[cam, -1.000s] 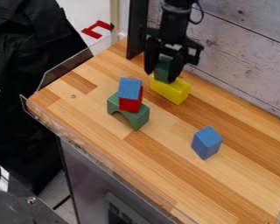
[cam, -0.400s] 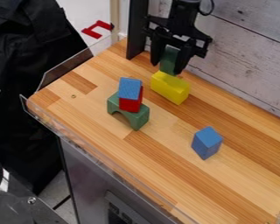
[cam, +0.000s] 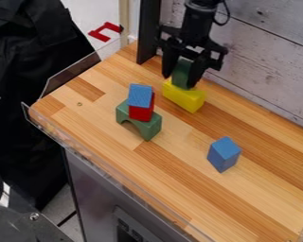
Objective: Remove the green block from top of the blue block and put it on top of yellow rectangular block
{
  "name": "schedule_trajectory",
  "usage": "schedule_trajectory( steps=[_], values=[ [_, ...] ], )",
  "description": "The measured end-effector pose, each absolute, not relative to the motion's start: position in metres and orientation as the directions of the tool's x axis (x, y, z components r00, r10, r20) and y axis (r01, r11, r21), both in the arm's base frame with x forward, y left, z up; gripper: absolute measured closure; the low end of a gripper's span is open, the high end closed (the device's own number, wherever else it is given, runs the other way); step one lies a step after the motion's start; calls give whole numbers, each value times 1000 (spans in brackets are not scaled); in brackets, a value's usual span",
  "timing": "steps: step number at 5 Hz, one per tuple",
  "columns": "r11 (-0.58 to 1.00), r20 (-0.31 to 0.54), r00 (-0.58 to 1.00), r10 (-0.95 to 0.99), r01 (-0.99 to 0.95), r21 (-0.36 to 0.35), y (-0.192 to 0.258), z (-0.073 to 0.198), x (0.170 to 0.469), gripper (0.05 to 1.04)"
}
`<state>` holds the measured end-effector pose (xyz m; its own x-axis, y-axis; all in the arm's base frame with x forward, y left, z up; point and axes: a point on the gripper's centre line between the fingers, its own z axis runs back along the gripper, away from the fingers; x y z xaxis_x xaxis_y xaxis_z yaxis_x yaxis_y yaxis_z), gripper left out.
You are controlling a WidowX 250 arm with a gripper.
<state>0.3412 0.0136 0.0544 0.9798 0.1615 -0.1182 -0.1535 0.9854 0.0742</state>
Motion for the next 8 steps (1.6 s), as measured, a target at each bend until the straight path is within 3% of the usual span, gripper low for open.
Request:
schedule_trajectory(
  steps=[1,2,3,4,5,7,8],
  values=[
    [987,-136,979,155,-146,74,13,51,340,525],
    [987,-149,977,155,-145,75,13,51,339,456],
    [986,-164,974,159,-150,69,11,48,338,159],
    [986,-148,975,166,-162,40,8,48,338,83],
    [988,-46,987,156,-157,-11,4,83,342,83],
    [997,98,993,69,-73,37,-17,165,337,83],
    [999,72,997,6,-8,35,-27,175,326,83]
  ],
)
